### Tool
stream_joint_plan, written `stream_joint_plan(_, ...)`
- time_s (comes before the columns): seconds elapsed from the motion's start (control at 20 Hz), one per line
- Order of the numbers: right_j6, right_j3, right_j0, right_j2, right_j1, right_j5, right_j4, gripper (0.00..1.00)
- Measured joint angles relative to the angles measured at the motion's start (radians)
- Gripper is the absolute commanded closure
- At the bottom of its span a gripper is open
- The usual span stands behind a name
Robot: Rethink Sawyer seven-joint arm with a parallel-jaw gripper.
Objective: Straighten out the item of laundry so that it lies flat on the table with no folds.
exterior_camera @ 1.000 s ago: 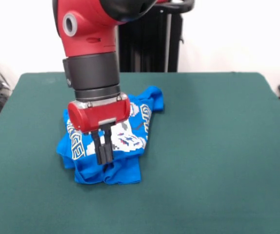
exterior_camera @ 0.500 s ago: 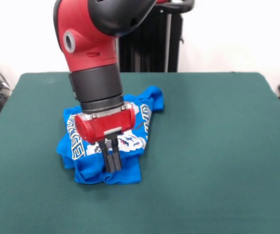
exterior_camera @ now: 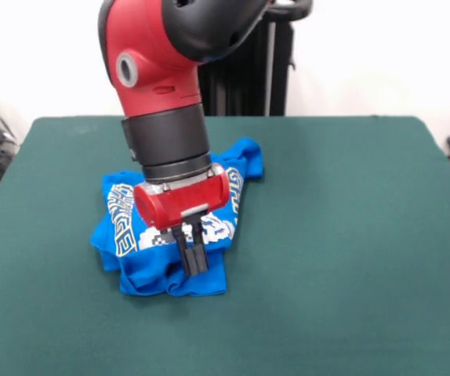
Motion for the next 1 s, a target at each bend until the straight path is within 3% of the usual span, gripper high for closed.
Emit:
stream_joint_plan(0.4, 0.000, 0.000, 0.066, -0.009, 0.057, 0.000, -0.113, 1.00)
stream_joint_plan(1.0, 0.000, -0.001, 0.086, -0.016, 0.103, 0.000, -0.123, 1.00)
